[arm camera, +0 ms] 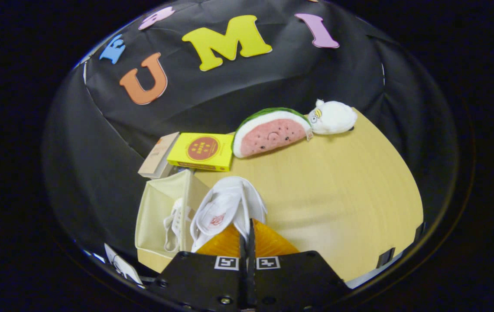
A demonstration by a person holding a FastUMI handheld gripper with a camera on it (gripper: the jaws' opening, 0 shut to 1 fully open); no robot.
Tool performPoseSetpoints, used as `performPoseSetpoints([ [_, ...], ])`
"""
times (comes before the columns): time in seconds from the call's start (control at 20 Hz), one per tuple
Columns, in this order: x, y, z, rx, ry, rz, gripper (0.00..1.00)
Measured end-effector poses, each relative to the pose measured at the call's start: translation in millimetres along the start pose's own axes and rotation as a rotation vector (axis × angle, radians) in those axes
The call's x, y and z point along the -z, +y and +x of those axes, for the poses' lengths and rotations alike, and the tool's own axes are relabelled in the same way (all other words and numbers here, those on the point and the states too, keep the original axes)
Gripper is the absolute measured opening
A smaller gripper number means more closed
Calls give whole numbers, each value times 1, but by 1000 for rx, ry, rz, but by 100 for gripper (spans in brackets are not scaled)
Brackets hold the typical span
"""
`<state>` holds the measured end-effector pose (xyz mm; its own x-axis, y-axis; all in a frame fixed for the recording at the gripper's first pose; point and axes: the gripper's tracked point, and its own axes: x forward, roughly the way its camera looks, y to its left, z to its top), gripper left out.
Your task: Open the storage box then place both shoes into the box .Put the left shoe in first, then the right shoe, with the right side of both shoes facing outward in a uniform manner.
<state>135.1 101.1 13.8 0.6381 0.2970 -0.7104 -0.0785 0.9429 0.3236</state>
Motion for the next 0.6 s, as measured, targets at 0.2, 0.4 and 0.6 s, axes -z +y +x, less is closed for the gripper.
performPoseSetpoints([
  [0.2, -4, 81, 17, -70, -31, 34, 0],
  [0.4, 13, 134, 58, -61, -66, 48, 0],
  [0.6, 14, 158, 89, -51, -159, 36, 0],
])
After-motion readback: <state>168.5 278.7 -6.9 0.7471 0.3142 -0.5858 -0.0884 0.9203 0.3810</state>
